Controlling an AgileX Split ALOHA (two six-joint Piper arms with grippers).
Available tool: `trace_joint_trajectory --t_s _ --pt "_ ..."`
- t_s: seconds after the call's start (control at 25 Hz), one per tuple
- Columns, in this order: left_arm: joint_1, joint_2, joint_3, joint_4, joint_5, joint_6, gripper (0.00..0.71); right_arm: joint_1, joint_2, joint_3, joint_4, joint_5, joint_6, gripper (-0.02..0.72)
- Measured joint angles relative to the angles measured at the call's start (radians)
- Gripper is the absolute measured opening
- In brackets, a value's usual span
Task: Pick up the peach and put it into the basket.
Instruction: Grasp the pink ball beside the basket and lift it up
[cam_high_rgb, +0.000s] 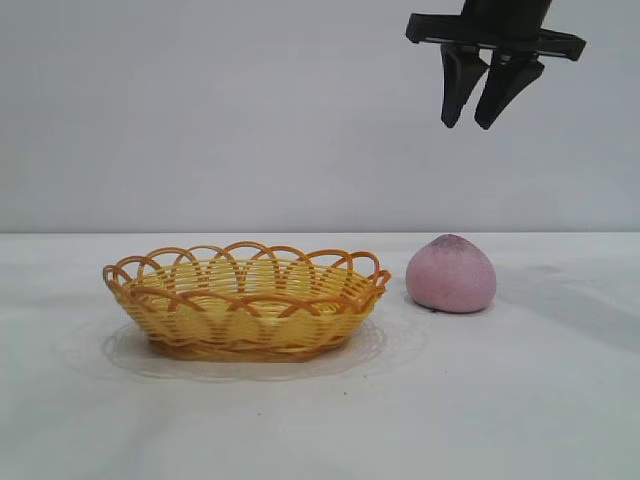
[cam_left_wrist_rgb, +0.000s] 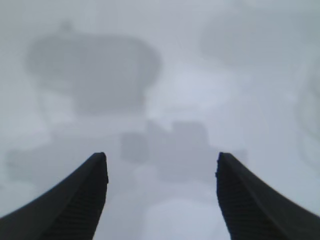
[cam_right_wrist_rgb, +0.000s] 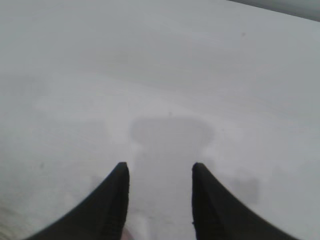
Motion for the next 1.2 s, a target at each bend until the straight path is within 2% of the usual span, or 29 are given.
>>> trace_joint_trajectory --t_s 0.12,0.36,0.44,0.6,0.8,0.92,1.04,1.2 --pt "0.0 -0.107 0.017 -0.026 -0.025 0.003 0.414 0.0 0.0 0.0 0.004 0.003 -0.007 0.266" --pt "0.0 -0.51 0.223 -0.033 -0.016 0.003 0.414 0.0 0.004 0.0 0.023 0.005 -0.014 0.266" --pt "0.0 -0.654 0.262 -0.024 0.057 0.005 0.414 0.0 0.014 0.0 0.035 0.007 -0.025 0.266" --pt "0.0 -0.872 0.277 -0.006 0.276 -0.002 0.414 0.019 0.05 0.0 0.042 0.025 -0.049 0.266" --pt "0.0 -1.083 0.279 0.028 0.549 -0.039 0.414 0.044 0.088 0.0 0.064 0.045 -0.06 0.266" --pt "0.0 -1.197 0.29 0.039 0.683 -0.05 0.414 0.046 0.102 0.0 0.066 0.083 -0.062 0.266" --pt "0.0 -1.326 0.289 0.041 0.726 -0.063 0.414 0.046 0.114 0.0 0.066 0.135 -0.068 0.266" --pt "0.0 -1.467 0.289 0.041 0.74 -0.071 0.414 0.046 0.117 0.0 0.071 0.164 -0.074 0.266"
